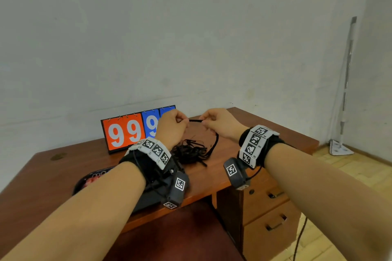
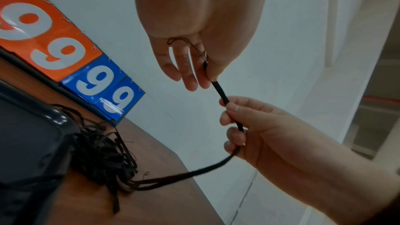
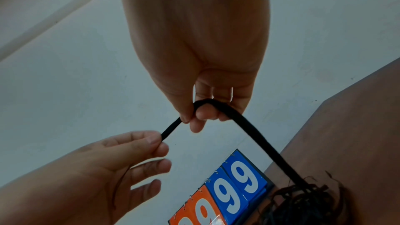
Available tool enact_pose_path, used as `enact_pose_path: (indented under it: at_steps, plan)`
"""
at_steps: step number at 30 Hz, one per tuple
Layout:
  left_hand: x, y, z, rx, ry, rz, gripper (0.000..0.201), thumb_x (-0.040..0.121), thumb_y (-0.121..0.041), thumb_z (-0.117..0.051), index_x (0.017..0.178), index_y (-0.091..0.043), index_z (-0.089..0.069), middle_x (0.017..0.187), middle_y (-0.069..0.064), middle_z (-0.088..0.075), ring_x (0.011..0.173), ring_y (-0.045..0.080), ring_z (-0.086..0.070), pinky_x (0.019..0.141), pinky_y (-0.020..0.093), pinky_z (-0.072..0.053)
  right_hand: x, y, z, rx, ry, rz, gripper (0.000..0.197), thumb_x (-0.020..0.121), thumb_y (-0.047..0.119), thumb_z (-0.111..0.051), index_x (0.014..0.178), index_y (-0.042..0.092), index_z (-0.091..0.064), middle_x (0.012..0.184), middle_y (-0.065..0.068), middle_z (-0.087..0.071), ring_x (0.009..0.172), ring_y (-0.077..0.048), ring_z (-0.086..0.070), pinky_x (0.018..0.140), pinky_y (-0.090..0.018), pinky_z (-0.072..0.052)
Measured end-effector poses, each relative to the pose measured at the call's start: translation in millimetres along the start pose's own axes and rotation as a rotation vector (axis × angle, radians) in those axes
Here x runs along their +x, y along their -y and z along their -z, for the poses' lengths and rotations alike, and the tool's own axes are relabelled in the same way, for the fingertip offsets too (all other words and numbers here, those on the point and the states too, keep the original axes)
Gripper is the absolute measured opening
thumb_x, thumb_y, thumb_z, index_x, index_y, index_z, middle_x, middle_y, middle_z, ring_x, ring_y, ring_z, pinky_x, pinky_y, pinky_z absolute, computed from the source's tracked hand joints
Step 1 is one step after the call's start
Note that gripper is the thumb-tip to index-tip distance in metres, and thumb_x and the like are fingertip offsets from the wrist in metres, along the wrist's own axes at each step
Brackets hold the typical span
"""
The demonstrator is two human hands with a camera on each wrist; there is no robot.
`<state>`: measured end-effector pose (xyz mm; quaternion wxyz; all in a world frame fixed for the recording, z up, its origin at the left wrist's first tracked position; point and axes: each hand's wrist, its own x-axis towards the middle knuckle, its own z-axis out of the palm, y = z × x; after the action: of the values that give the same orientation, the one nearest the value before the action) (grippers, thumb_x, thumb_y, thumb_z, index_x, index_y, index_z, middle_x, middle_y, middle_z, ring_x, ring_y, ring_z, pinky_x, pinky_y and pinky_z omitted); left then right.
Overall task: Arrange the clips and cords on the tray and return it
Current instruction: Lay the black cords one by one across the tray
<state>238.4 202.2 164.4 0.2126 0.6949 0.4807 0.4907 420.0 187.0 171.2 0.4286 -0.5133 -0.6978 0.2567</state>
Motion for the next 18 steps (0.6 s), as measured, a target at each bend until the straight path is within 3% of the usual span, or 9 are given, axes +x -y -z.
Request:
enact_pose_path:
  at_steps: [2,5,9,11,15,17,18]
  plan:
    - [-3.2,8.9,21.9,-0.030,-0.035,0.034,0.015,0.089,-0.007,-0.060,0.078,-0.016,-0.062,0.076,0.004,-0.071,0.067,0.018,-0.068,0.062,0.030,-0.052,-1.4,7.7,-8.0,0.036,0.005,-0.005,0.010,0.091,0.007,-0.058,0.094,0.015,-0.063,0.079,-0.009,-0.068,0.052,-0.013,-0.048,0.050,-0.020,-0.043]
    - [-10.9,25.4,58.9,-0.054,-0.110,0.106,0.012,0.090,-0.005,-0.058,0.082,-0.012,-0.062,0.077,0.004,-0.071,0.063,0.017,-0.066,0.055,0.024,-0.045,-2.4,18.7,-21.4,0.044,0.010,-0.020,0.012,0.092,0.005,-0.058,0.100,0.010,-0.065,0.077,-0.007,-0.067,0.048,-0.008,-0.050,0.048,-0.017,-0.043]
    - [-26.3,57.5,108.9,-0.062,-0.237,0.214,0.006,0.091,-0.007,-0.061,0.087,-0.009,-0.065,0.081,0.007,-0.072,0.068,0.020,-0.068,0.062,0.032,-0.054,-3.8,24.6,-43.2,0.005,0.023,-0.016,0.016,0.093,0.005,-0.059,0.104,0.007,-0.069,0.073,-0.002,-0.066,0.041,0.003,-0.050,0.046,-0.011,-0.042]
    - [-37.1,72.8,130.8,-0.045,-0.275,0.268,0.005,0.091,-0.008,-0.061,0.090,-0.010,-0.065,0.083,0.007,-0.072,0.068,0.020,-0.068,0.065,0.034,-0.055,-4.8,26.0,-53.8,-0.009,0.030,-0.016,0.017,0.093,0.007,-0.060,0.106,0.007,-0.071,0.074,-0.002,-0.067,0.045,0.003,-0.053,0.047,-0.009,-0.042]
    - [-60.3,98.1,168.8,0.016,-0.313,0.331,0.004,0.092,-0.010,-0.063,0.095,-0.011,-0.066,0.087,0.005,-0.071,0.069,0.015,-0.067,0.061,0.026,-0.051,-7.1,28.7,-70.8,-0.047,0.071,-0.020,0.016,0.093,0.012,-0.061,0.105,0.011,-0.072,0.087,-0.005,-0.072,0.064,-0.004,-0.063,0.052,-0.008,-0.045]
    - [-71.8,109.0,185.8,0.042,-0.333,0.352,0.004,0.092,-0.010,-0.063,0.091,-0.013,-0.066,0.086,0.005,-0.072,0.071,0.017,-0.068,0.063,0.026,-0.051,-9.0,29.9,-79.6,-0.094,0.081,-0.001,0.016,0.093,0.014,-0.063,0.105,0.012,-0.073,0.094,-0.005,-0.073,0.078,-0.009,-0.065,0.055,-0.008,-0.045]
    - [-77.5,115.7,194.5,0.054,-0.347,0.365,0.007,0.091,-0.009,-0.062,0.087,-0.014,-0.066,0.084,0.006,-0.072,0.070,0.018,-0.068,0.062,0.026,-0.050,-10.4,30.5,-84.8,-0.096,0.086,0.000,0.015,0.092,0.013,-0.063,0.104,0.011,-0.073,0.094,-0.006,-0.073,0.076,-0.008,-0.064,0.054,-0.008,-0.045]
